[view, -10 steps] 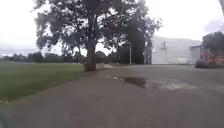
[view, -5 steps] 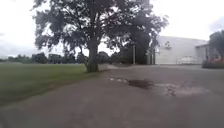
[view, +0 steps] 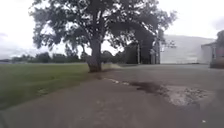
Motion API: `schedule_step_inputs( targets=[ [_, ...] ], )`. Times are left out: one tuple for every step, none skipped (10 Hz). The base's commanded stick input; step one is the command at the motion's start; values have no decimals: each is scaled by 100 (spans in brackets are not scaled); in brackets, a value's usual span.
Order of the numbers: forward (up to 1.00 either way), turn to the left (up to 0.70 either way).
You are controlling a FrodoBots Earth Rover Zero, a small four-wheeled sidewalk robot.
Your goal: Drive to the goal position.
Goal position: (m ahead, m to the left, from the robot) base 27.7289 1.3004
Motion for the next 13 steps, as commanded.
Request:
schedule_step_inputs(
  targets=[
    [100,0],
    [100,0],
    [100,0],
    [100,0],
    [100,-6],
    [100,-14],
    [100,-22],
    [100,0],
    [100,0],
    [100,0],
    [100,0],
    [100,-27],
    [100,-27]
  ],
)
